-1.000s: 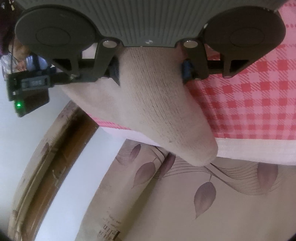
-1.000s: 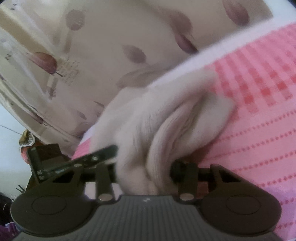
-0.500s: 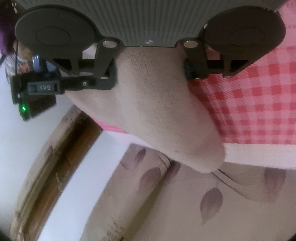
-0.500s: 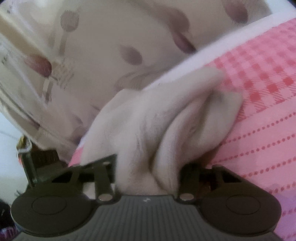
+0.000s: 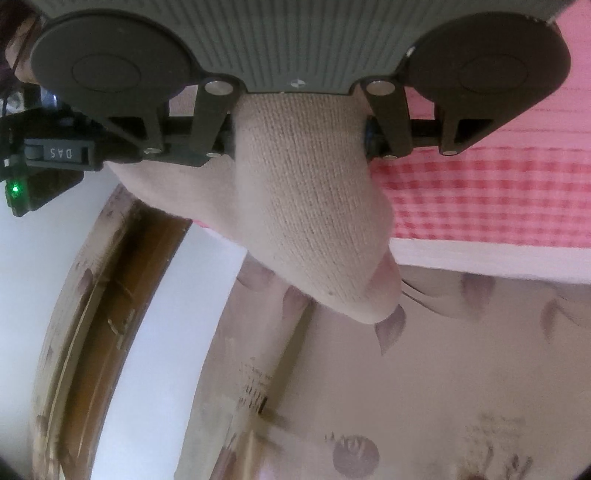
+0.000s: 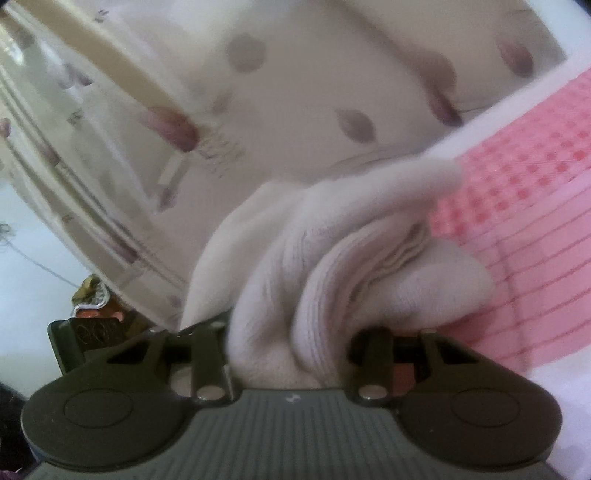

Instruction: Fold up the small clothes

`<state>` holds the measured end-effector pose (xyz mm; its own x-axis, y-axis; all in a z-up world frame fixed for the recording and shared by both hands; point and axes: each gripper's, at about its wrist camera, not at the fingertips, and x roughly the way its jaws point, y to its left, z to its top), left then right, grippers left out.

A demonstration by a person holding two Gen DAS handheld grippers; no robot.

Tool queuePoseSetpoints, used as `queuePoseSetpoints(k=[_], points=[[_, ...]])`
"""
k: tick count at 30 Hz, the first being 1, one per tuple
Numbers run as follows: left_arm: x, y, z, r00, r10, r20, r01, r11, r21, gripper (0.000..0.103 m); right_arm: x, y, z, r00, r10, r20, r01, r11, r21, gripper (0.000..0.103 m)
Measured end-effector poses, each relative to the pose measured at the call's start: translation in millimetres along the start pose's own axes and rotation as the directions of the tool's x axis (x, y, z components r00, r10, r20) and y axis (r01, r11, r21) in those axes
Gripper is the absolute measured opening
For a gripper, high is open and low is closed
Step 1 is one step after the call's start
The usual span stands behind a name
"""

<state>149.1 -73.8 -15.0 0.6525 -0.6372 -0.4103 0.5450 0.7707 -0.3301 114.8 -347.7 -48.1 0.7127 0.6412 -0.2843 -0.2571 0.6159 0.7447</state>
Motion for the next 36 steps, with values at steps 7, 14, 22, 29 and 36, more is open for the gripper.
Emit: queuePoseSetpoints(k=[7,14,22,29,36], points=[[-67.7,-8.5,-12.1,0.996,0.081,0.029,-0.082,0.996,0.026,0.054,-0.4,44.9,-32.0,0.998,0.055,-0.013,-0.055,0.998,-0.009,0.043],[-108.2,-8.2,-28.8,0.990,0.136,0.034,-0.137,0.990,0.026,0.054,2.2,70.6,-63.3,0.997,0.074,-0.032,-0.075,0.997,-0.005,0.043],[-134.2,-6.3,-45.9,0.985,0.170,0.044,-0.171,0.985,0.022,0.054,5.2,87.4,-87.1,0.996,0.072,-0.055,-0.073,0.997,-0.019,0.043],[-143.8,2.9,-60.7,0.982,0.186,0.029,-0.187,0.982,0.005,0.054,11.4,93.4,-101.5,0.995,0.058,-0.075,-0.060,0.998,-0.025,0.043],[-139.5,9.6,-69.1,0.979,0.205,0.013,-0.205,0.979,0.003,0.054,18.5,88.9,-109.2,0.995,0.047,-0.093,-0.049,0.999,-0.023,0.043]])
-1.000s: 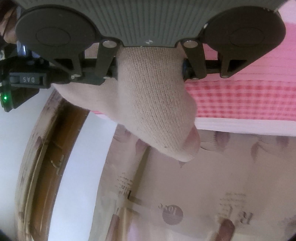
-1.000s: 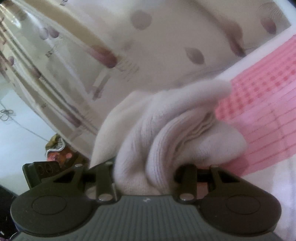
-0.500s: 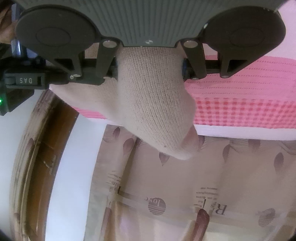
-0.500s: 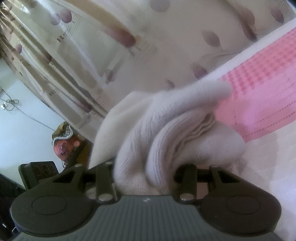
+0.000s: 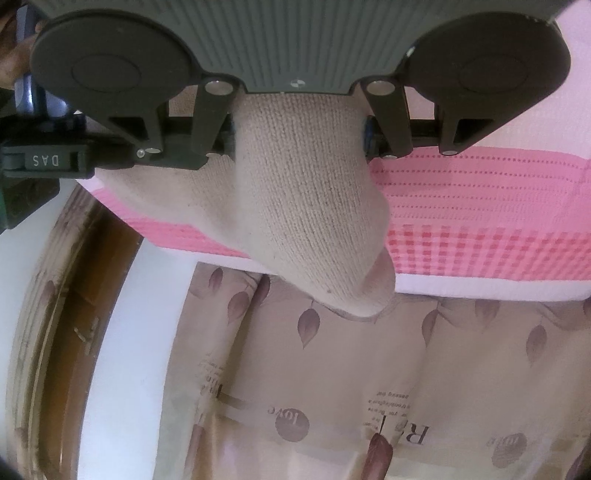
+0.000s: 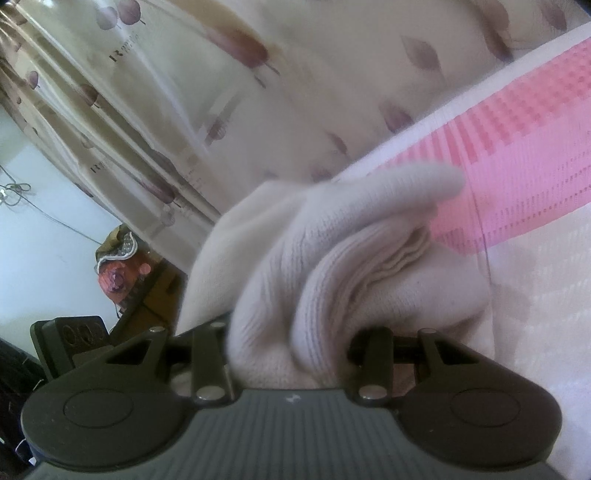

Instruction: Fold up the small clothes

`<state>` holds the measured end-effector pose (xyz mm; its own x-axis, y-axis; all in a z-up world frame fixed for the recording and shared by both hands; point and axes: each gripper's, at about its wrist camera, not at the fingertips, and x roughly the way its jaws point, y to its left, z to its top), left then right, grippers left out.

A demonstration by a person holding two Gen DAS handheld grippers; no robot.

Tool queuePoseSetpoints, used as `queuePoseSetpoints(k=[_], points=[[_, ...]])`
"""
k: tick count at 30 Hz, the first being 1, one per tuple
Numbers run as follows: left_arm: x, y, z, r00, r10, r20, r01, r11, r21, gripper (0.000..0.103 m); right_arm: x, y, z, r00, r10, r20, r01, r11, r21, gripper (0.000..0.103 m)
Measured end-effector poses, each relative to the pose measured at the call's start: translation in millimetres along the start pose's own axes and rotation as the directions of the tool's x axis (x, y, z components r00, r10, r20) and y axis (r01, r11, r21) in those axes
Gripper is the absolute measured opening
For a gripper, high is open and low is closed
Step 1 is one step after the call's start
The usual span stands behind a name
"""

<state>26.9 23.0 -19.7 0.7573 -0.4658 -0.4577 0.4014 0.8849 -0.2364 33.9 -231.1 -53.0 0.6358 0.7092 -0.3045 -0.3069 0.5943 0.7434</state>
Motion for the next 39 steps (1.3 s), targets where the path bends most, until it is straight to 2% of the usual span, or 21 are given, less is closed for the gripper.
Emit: queuePoseSetpoints(k=[15,18,20,22,23,26,28,30,35,38,39], points=[[19.6,15.5,-15.4,0.998,0.030,-0.051,-0.031,0.999,-0.024,0.057,11.4,-19.0,-7.2,0.999,-0.032,-0.034,0.032,0.999,0.013,0.043],[22.4,19.6,-18.8,0.998,0.040,-0.055,-0.042,0.999,-0.030,0.059,12.3,-19.4,-8.5,0.998,-0.058,-0.040,0.058,0.998,-0.011,0.044],[23.5,21.2,-21.6,0.997,0.049,-0.052,-0.051,0.998,-0.028,0.062,12.4,-18.2,-10.3,0.996,-0.085,-0.038,0.084,0.996,-0.036,0.044],[23.5,21.9,-24.3,0.997,0.071,-0.044,-0.072,0.997,-0.023,0.070,11.8,-14.9,-13.5,0.993,-0.116,-0.027,0.114,0.991,-0.069,0.045],[23.9,22.0,-23.7,0.996,0.079,-0.040,-0.080,0.997,-0.020,0.071,11.4,-13.1,-15.9,0.991,-0.132,-0.021,0.130,0.988,-0.087,0.046],[22.3,22.2,-26.4,0.993,0.115,-0.021,-0.115,0.993,-0.009,0.085,11.0,-6.1,-24.2,0.977,-0.212,0.008,0.210,0.964,-0.164,0.053],[19.3,21.7,-27.8,0.988,0.152,0.003,-0.152,0.988,0.002,0.096,9.4,-4.3,-29.1,0.971,-0.236,0.026,0.237,0.954,-0.186,0.056],[15.6,21.7,-28.9,0.982,0.184,0.028,-0.185,0.983,0.014,0.102,7.3,-3.2,-33.6,0.963,-0.264,0.052,0.268,0.942,-0.203,0.063],[5.5,13.9,-31.3,0.965,0.245,0.090,-0.251,0.966,0.063,0.103,1.0,4.5,-43.4,0.944,-0.315,0.102,0.331,0.912,-0.243,0.070],[-2.5,0.8,-33.6,0.938,0.310,0.153,-0.328,0.937,0.116,0.103,-8.4,18.2,-50.4,0.923,-0.348,0.165,0.382,0.883,-0.272,0.072],[-5.2,-4.1,-34.0,0.929,0.329,0.172,-0.353,0.926,0.135,0.103,-12.5,24.4,-53.7,0.915,-0.354,0.196,0.398,0.874,-0.280,0.077]])
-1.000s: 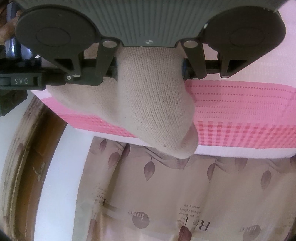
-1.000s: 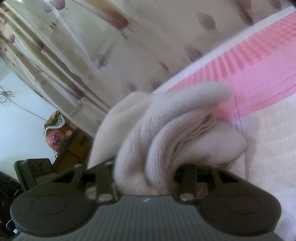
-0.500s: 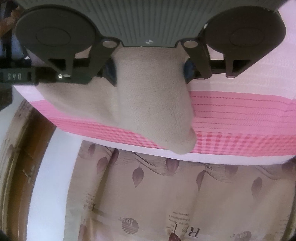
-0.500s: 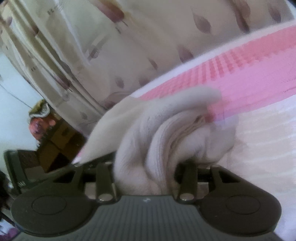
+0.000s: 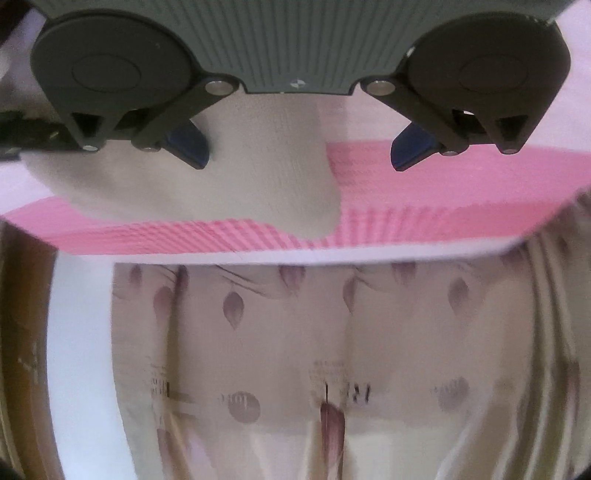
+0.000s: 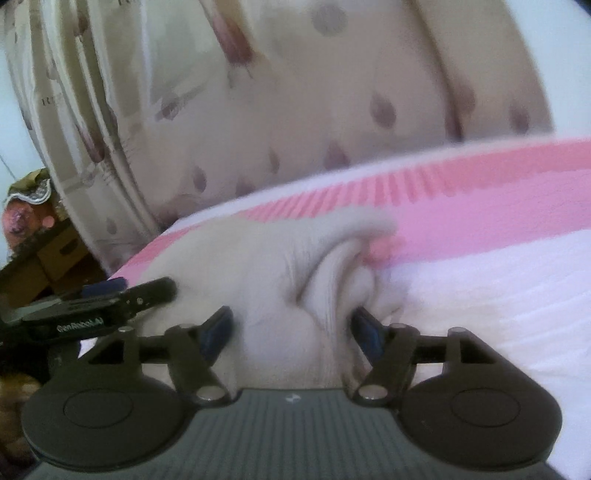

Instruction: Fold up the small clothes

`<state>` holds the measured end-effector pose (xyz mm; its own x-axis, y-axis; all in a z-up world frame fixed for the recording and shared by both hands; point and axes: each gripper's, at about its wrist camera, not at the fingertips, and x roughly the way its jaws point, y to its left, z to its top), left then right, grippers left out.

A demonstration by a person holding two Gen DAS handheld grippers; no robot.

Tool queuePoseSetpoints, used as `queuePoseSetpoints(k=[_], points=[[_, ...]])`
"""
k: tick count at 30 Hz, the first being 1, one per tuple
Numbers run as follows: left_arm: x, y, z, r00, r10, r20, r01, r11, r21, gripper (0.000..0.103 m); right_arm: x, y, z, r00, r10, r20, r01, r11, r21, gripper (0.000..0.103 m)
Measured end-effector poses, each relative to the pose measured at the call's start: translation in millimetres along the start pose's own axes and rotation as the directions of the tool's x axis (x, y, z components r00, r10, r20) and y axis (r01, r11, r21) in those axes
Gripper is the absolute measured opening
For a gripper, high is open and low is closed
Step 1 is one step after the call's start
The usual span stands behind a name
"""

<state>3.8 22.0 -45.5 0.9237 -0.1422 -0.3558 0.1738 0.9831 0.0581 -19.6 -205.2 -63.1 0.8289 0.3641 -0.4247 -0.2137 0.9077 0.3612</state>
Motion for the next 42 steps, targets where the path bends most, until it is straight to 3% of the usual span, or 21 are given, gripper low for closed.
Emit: queuePoseSetpoints(k=[3,8,12,16,22,27,42], points=[[-12.9,-6.1,3.1,0.998,0.047,0.036,-0.048,0.999,0.018,0.103,-24.2,13.4,-3.5,0.995,-0.026,0.092,0.029,0.999,-0.038,0.096],[-39.1,-4.7,11.1,0.994,0.025,0.110,-0.021,0.999,-0.032,0.103,-54.0,27.1,-11.8,0.983,-0.056,0.177,0.069,0.995,-0.068,0.098],[-55.7,-15.3,22.3,0.989,0.072,0.131,-0.075,0.997,0.014,0.103,-69.9,38.9,-16.0,0.975,-0.066,0.213,0.089,0.991,-0.102,0.099],[-79.6,-21.4,32.9,0.973,0.107,0.206,-0.111,0.994,0.012,0.103,-81.9,48.1,-16.2,0.967,-0.067,0.246,0.100,0.987,-0.125,0.101],[-105.9,-18.3,49.9,0.964,0.030,0.266,-0.019,0.999,-0.044,0.103,-98.3,50.9,-13.5,0.960,-0.072,0.271,0.110,0.986,-0.125,0.102],[-113.3,-17.1,58.7,0.964,-0.016,0.267,0.036,0.997,-0.069,0.103,-106.8,53.6,-12.9,0.956,-0.072,0.284,0.114,0.984,-0.135,0.102],[-114.6,-20.0,54.7,0.968,0.001,0.249,0.013,0.998,-0.055,0.103,-112.9,58.2,-14.4,0.957,-0.075,0.280,0.120,0.982,-0.146,0.102]])
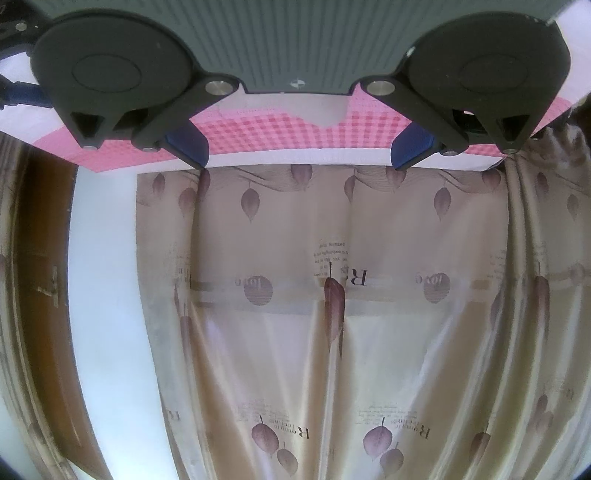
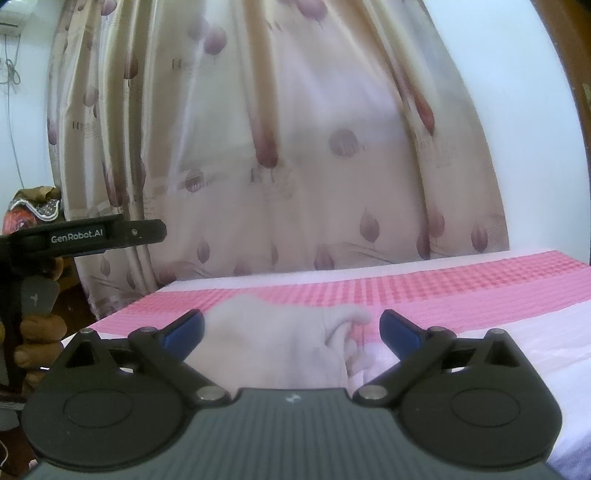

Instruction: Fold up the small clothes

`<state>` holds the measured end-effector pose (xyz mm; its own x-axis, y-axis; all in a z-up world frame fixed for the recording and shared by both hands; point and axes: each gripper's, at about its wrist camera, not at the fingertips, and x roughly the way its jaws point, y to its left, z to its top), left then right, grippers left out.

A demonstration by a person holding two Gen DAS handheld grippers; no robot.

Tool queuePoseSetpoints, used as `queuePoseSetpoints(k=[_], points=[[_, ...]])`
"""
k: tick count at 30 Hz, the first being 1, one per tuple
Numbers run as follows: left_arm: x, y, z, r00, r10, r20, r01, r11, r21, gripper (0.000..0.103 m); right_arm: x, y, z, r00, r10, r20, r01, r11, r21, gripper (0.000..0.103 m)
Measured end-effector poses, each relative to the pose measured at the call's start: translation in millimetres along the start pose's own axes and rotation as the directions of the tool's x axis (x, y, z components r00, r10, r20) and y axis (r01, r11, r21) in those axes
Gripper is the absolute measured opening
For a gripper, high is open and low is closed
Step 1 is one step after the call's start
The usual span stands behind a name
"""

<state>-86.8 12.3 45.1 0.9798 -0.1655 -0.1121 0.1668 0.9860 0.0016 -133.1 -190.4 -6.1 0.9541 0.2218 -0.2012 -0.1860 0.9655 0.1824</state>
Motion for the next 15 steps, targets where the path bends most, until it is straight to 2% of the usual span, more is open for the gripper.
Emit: queuePoseSetpoints(k=[6,15], points=[[5.1,4.4,-4.3,1.000,0.026,-0.013,-0.026,0.999,-0.020,0.103,-2.1,3.0,-0.3,1.000,0.006,0.003,-0.006,1.000,-0.012,0.102],[12.1,7.4,-7.6,0.996,0.057,-0.069,-0.059,0.998,-0.028,0.103,-5.6,10.6,1.9,0.999,-0.039,0.028,0.041,0.997,-0.067,0.103]])
